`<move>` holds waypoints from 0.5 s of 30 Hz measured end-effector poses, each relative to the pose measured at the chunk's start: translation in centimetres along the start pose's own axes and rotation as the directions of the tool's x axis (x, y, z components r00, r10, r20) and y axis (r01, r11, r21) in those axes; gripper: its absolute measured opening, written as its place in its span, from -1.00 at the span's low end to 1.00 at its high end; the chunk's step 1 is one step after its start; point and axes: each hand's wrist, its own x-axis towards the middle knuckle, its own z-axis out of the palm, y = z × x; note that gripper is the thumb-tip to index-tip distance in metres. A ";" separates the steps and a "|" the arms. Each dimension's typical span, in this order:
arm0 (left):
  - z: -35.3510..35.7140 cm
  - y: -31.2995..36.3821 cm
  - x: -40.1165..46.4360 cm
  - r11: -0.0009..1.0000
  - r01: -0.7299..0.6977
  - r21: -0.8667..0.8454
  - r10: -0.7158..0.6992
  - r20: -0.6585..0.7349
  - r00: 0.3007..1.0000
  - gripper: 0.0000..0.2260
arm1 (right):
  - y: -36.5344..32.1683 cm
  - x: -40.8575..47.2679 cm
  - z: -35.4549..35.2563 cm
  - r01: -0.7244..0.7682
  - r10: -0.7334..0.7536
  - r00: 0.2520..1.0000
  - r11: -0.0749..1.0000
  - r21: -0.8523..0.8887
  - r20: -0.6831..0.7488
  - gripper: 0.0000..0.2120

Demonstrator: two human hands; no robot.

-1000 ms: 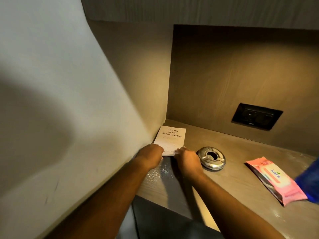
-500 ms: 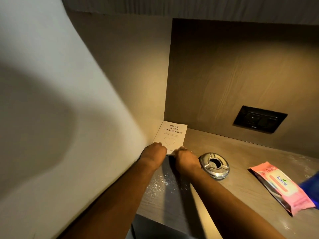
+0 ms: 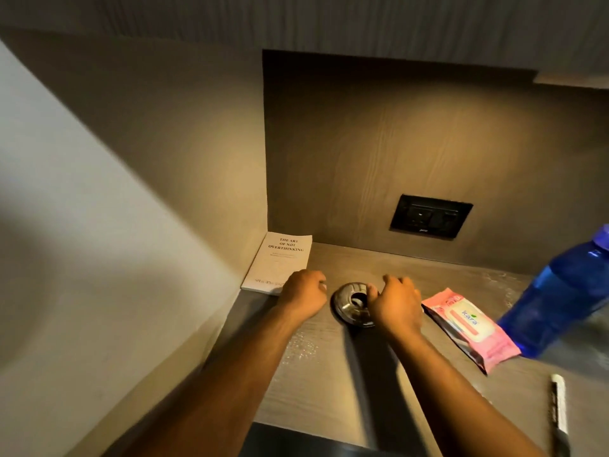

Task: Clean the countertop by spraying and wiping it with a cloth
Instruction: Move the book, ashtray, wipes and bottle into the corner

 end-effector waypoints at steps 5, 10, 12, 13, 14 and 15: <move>3.0 2.0 0.4 0.990 0.107 -0.088 -0.098 0.093 0.991 -0.85 | 2.0 -0.1 0.9 -0.236 0.176 0.943 0.952 0.195 0.281 -0.61; 2.7 1.6 0.7 0.938 0.178 -0.298 -0.195 -0.029 0.980 -0.78 | 0.1 0.2 2.1 -0.325 0.215 0.930 0.859 0.395 0.297 -0.74; 1.5 0.7 1.1 0.927 0.172 -0.333 -0.220 -0.113 0.969 -0.75 | -1.5 0.6 2.2 -0.304 0.172 0.938 0.827 0.473 0.301 -0.78; 0.6 0.2 1.3 0.924 0.176 -0.340 -0.238 -0.150 0.960 -0.74 | -2.6 0.7 2.3 -0.297 0.149 0.939 0.808 0.509 0.311 -0.81; -0.3 -0.3 1.4 0.919 0.187 -0.348 -0.260 -0.176 0.949 -0.75 | -3.9 0.8 2.3 -0.297 0.124 0.935 0.784 0.545 0.331 -0.84; -1.3 -1.0 1.5 0.916 0.202 -0.347 -0.281 -0.195 0.940 -0.74 | -5.3 0.8 2.5 -0.306 0.100 0.927 0.759 0.575 0.361 -0.86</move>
